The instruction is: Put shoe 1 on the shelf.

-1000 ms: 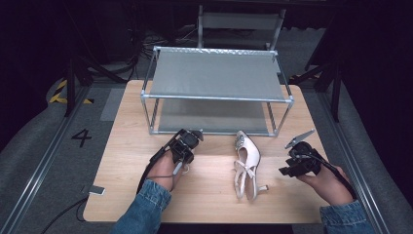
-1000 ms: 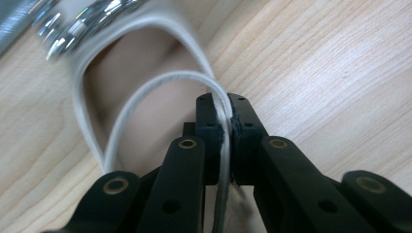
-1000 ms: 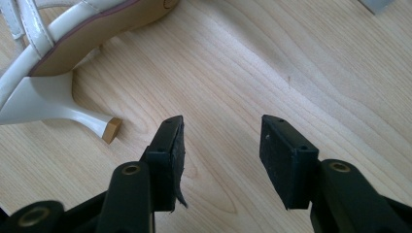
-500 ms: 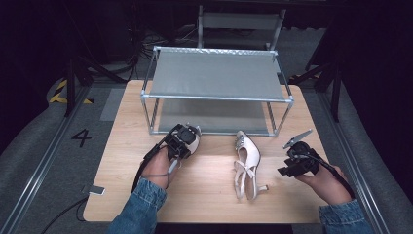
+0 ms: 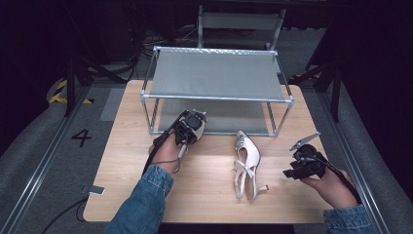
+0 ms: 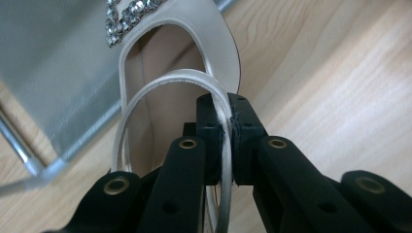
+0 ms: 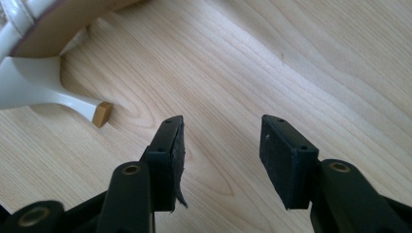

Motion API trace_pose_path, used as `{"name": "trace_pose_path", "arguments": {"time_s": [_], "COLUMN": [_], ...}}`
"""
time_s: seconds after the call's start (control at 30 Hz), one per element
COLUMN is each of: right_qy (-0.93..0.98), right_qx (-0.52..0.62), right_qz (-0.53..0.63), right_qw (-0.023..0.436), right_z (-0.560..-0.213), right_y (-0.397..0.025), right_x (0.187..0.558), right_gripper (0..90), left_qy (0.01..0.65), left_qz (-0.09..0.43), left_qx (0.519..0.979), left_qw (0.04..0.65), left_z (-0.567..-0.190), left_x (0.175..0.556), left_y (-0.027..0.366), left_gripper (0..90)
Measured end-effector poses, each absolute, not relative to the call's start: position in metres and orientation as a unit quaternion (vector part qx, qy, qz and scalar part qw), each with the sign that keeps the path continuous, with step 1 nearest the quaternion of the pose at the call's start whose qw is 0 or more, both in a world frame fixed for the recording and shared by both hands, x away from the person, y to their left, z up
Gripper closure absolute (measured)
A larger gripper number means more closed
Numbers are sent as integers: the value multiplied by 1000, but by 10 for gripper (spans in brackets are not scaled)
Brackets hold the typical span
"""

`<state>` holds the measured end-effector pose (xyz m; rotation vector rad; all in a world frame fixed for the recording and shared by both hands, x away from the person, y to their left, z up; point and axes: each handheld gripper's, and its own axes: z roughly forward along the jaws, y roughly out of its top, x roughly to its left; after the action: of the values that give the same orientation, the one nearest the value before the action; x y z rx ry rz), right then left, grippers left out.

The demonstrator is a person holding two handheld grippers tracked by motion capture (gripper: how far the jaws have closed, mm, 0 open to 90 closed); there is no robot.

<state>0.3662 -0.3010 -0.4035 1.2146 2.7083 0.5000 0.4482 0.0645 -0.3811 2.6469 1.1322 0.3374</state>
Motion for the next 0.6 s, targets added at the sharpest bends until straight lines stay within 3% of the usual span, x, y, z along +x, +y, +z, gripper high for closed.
{"name": "trace_pose_path", "arguments": {"time_s": [0.6], "right_qy": [893], "right_qx": [413], "right_qz": [166], "right_qw": [65], "right_z": [-405], "right_y": [-310], "right_x": [362], "right_gripper": [517], "left_qy": [388], "left_qz": [138], "left_qx": [901], "left_qw": [136], "left_z": [-393], "left_x": [478], "left_y": [39], "left_gripper": [853]}}
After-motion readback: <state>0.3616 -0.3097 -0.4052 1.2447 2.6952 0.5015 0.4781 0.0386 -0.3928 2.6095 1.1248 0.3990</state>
